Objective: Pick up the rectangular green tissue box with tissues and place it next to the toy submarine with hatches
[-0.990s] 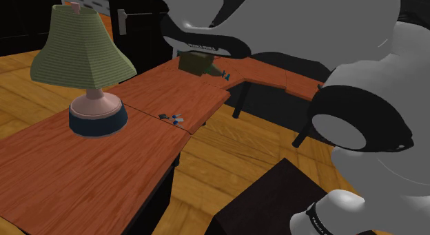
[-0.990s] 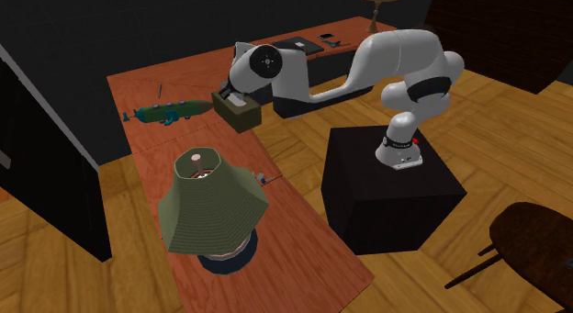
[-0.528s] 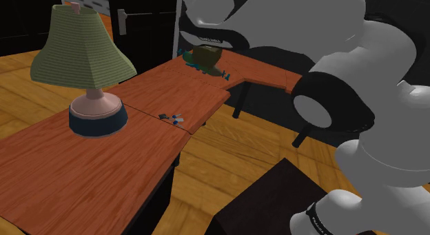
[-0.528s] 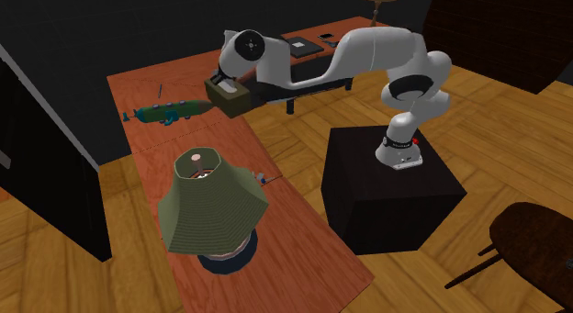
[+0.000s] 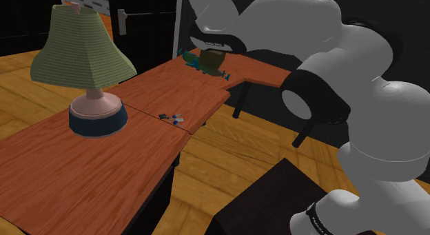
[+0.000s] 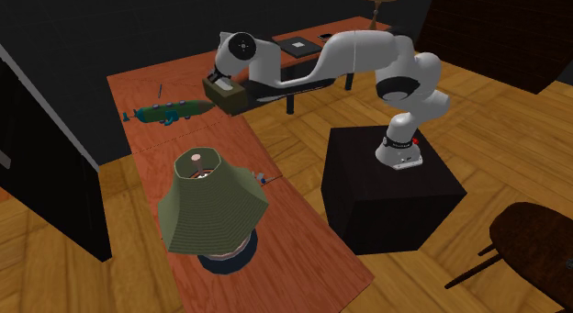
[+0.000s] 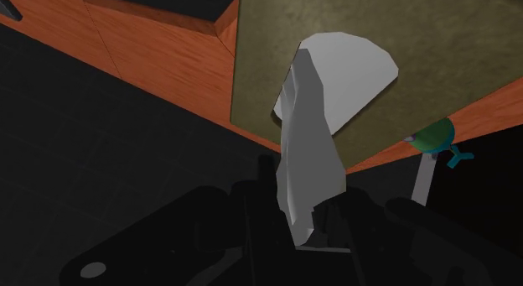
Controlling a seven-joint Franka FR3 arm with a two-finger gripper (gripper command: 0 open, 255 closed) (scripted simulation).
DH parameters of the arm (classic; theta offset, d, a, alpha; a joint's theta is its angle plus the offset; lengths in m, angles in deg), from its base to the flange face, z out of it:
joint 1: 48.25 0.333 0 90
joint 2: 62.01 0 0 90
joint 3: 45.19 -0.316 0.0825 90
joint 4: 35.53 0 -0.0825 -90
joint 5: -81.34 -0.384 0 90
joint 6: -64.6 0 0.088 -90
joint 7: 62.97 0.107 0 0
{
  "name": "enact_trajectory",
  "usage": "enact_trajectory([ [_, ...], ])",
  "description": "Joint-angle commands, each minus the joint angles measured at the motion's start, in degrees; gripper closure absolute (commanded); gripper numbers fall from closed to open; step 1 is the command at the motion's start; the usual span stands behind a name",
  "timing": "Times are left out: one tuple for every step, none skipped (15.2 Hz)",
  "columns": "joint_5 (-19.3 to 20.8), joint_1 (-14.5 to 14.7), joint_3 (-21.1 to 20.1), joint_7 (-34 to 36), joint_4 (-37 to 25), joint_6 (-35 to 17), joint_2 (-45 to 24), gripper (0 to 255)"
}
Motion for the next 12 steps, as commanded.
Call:
enact_trajectory([
  [0.1,0.3,0.0,0.8,1.3,-1.2,0.4,255],
  [0.1,0.4,-0.1,1.1,1.9,-1.7,0.6,255],
  [0.2,0.5,-0.1,1.5,2.4,-2.2,0.8,255],
  [0.2,0.6,-0.1,1.9,3.0,-2.8,1.0,255],
  [0.2,0.7,-0.2,2.3,3.5,-3.3,1.2,255],
  [0.3,0.8,-0.2,2.6,4.1,-3.8,1.4,255],
  [0.3,0.9,-0.3,3.0,4.6,-4.3,1.7,255],
  [0.3,1.0,-0.3,3.3,5.0,-4.8,1.9,255],
  [0.3,1.0,-0.4,3.7,5.5,-5.3,2.2,255],
  [0.3,1.1,-0.5,4.1,6.0,-5.8,2.5,255],
  [0.3,1.1,-0.6,4.4,6.4,-6.2,2.7,255],
  [0.3,1.2,-0.6,4.8,6.8,-6.7,3.0,255],
])
